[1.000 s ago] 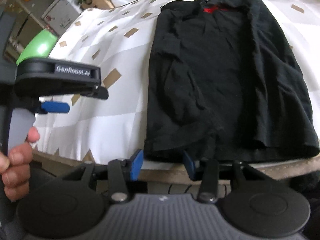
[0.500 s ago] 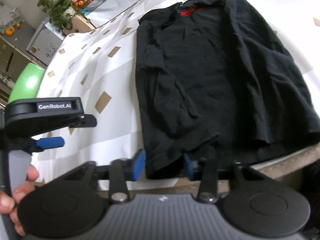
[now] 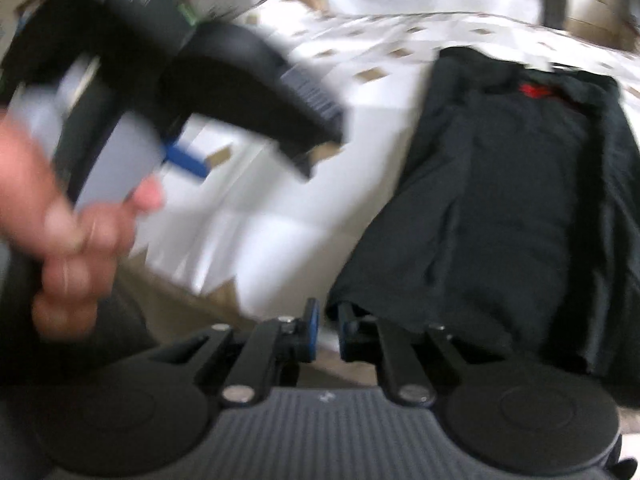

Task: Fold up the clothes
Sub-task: 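Press the open right tool along the hem of the folded shirt, then move the right tool to the striped end of the black shirt strip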

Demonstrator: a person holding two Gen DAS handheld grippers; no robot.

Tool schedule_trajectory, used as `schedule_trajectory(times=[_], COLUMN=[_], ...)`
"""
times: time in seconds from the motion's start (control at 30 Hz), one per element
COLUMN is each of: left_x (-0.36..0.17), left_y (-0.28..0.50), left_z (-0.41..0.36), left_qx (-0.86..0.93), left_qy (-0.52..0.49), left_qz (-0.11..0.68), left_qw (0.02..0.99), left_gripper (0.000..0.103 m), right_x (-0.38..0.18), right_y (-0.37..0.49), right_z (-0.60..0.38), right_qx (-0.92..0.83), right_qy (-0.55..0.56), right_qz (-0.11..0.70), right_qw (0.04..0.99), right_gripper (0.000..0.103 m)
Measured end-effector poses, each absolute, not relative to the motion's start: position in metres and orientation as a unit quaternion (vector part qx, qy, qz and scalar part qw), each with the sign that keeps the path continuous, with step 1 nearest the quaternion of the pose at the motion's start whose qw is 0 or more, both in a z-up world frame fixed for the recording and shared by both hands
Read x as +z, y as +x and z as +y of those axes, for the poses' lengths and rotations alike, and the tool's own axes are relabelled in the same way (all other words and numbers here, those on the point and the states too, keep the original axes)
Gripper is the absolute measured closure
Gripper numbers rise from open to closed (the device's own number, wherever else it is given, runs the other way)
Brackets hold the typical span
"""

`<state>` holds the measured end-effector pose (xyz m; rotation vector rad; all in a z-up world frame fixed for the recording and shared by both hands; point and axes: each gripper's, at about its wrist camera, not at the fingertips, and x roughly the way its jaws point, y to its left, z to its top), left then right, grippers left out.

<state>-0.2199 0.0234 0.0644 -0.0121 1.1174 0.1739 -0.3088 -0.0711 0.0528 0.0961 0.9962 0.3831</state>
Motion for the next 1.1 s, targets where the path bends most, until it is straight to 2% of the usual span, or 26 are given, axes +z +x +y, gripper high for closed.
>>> schedule_trajectory(times=[0.1,0.2,0.3,0.6,0.8,0.93,1.1], left_x=[0.064,0.063,0.062,0.062,0.061,0.061,0.059], left_y=[-0.22,-0.22,-0.219,-0.218,-0.217,-0.216,-0.217], left_z=[0.021,0.021,0.02,0.018,0.016,0.014,0.01], left_qx=[0.079,0.076,0.077,0.079,0.081,0.076,0.057], left_qy=[0.0,0.003,0.005,0.009,0.012,0.015,0.017], left_qz=[0.531,0.532,0.532,0.531,0.531,0.532,0.533], left_qw=[0.844,0.843,0.843,0.843,0.843,0.844,0.844], left_gripper=[0.021,0.021,0.021,0.021,0.021,0.021,0.021], right_x=[0.046,0.051,0.062,0.07,0.071,0.061,0.072], right_y=[-0.308,-0.309,-0.312,-0.304,-0.306,-0.307,-0.308], right_z=[-0.062,-0.064,-0.074,-0.105,-0.086,-0.073,-0.089], right_qx=[0.217,0.222,0.198,0.104,0.175,0.225,0.189], right_qy=[0.035,0.036,0.047,0.097,0.086,0.074,0.067], right_qz=[0.488,0.487,0.476,0.451,0.455,0.494,0.475], right_qw=[0.845,0.844,0.856,0.881,0.869,0.837,0.857], right_gripper=[0.091,0.077,0.071,0.067,0.06,0.06,0.059])
